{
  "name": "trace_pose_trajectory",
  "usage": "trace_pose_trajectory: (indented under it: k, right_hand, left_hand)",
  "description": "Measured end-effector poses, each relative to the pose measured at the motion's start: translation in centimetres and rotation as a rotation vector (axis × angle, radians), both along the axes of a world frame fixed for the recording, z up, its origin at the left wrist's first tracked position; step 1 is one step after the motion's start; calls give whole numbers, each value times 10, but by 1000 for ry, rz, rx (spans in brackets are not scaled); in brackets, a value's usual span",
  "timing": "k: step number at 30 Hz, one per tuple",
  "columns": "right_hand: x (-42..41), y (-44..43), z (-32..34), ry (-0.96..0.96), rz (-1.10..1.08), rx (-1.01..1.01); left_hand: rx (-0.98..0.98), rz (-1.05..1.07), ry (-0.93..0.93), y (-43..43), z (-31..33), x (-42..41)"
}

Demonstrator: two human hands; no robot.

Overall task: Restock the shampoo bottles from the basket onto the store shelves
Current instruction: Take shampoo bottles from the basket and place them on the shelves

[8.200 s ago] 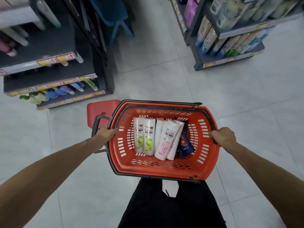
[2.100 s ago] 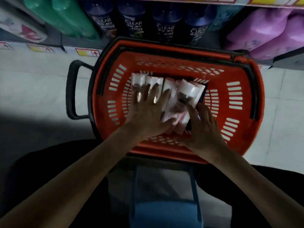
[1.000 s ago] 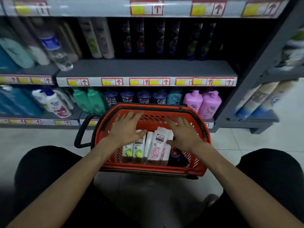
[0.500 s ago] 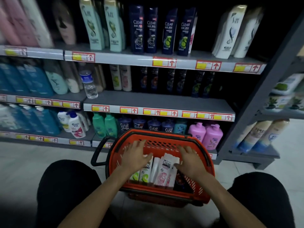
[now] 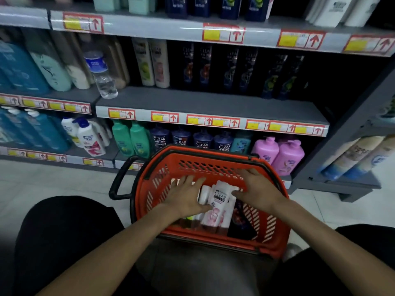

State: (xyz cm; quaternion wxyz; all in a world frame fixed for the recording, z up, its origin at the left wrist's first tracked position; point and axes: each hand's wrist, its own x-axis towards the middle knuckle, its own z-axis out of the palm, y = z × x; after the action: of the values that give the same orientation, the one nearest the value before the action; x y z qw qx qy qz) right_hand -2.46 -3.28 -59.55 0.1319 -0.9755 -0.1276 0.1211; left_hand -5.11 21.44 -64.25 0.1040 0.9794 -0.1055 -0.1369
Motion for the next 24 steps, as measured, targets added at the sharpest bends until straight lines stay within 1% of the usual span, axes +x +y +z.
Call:
trace_pose_trajectory:
  k: [7, 9, 10, 12, 14, 17, 19, 21, 24]
  right_hand:
    - [10, -2, -3, 168, 169, -266]
    - [7, -1, -11, 195, 197, -410]
    - [7, 0, -14, 189, 220, -443]
    - [4, 2, -17, 183, 252, -406]
    - [-1, 2, -19, 209, 272, -374]
    - [-11, 3, -24, 221, 298, -389]
    - [-14, 6, -26, 209, 326, -396]
    - [-16, 10, -30, 211, 351, -401]
    - [-17, 16, -35, 210, 368, -394]
  left_hand:
    - [-46, -3, 112, -25, -23, 11]
    - [-8, 10, 147, -25, -27, 19]
    - [47, 2, 147, -22, -29, 21]
    - [178, -11, 145, -11, -35, 23]
    - [230, 51, 193, 3, -44, 24]
    - [178, 218, 270, 15, -56, 31]
    - [142, 291, 260, 15, -64, 36]
    - [165, 304, 214, 10, -75, 39]
    - [245, 233, 148, -5, -98, 36]
